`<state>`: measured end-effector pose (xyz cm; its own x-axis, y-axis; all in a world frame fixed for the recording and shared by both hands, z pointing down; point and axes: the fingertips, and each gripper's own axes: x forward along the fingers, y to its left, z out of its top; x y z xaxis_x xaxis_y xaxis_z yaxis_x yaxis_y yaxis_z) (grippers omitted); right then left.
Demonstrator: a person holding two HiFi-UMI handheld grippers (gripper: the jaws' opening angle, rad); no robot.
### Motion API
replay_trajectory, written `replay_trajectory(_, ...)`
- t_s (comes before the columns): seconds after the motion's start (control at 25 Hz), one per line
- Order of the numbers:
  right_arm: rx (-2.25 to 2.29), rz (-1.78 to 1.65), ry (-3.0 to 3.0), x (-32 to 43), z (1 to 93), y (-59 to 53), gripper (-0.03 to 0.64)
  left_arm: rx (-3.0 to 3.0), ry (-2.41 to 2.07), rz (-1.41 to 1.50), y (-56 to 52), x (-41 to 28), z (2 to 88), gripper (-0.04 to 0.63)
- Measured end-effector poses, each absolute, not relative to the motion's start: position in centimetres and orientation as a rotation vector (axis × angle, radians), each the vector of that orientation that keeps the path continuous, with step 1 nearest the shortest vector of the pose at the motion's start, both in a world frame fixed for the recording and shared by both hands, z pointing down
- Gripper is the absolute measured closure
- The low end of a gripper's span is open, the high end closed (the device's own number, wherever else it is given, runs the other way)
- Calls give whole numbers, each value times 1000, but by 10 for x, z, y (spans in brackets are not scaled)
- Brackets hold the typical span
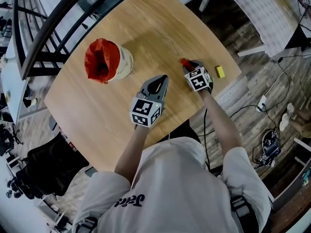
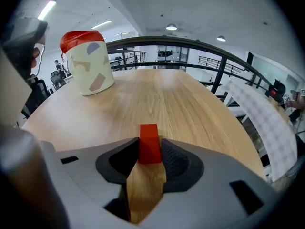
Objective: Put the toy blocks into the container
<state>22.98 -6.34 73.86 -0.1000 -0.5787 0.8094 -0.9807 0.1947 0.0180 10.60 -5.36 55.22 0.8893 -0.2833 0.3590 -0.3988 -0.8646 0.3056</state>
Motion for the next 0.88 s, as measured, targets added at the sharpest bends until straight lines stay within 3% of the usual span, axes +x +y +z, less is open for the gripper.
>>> replay_trajectory(0.4, 1387, 705, -1870, 205, 686, -68, 465, 2687, -534, 377, -62, 96, 529, 588)
replay_trajectory(0.88, 1019, 235, -2106, 123, 536, -108, 463, 2687, -690, 315, -82, 53, 496, 588)
